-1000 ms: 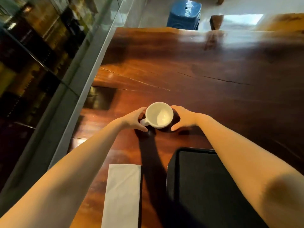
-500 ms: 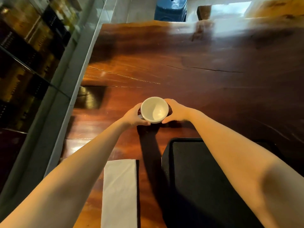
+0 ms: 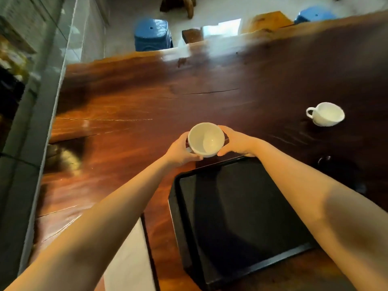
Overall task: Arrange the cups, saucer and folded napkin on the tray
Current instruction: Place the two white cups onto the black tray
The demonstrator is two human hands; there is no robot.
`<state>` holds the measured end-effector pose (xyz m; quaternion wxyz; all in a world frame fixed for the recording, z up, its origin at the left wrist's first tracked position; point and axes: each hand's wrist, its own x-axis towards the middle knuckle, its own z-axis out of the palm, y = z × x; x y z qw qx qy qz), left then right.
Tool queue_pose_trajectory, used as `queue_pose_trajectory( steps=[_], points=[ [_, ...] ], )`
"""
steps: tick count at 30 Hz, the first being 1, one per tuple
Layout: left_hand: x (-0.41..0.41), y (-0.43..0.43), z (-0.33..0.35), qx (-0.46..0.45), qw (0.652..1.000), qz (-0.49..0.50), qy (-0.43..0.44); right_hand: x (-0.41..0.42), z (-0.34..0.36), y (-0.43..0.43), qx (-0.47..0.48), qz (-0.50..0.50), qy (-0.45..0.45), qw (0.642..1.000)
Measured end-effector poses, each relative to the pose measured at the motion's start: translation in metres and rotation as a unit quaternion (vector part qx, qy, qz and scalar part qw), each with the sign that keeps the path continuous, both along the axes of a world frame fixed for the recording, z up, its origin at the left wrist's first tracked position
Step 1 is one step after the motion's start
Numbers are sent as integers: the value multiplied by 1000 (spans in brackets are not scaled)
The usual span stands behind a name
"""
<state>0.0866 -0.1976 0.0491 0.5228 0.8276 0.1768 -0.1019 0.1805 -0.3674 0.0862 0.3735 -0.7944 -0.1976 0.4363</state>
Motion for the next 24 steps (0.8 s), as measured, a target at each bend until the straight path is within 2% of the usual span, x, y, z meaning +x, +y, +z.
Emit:
queue_pose_trajectory(
  steps=[5, 11, 18, 24],
  points=[
    [19, -67, 1, -9, 998, -54, 1, 1, -1, -74, -8, -83, 16, 996],
    [30, -141, -12, -19, 996, -81, 14, 0, -14, -149, -6, -131, 34, 991],
    [37, -200, -41, -6, 999, -34, 40, 7, -49, -199, -6, -167, 55, 984],
    [37, -218, -48, 6, 999, 0, 48, 17, -66, -210, 6, -151, 67, 986]
  ],
)
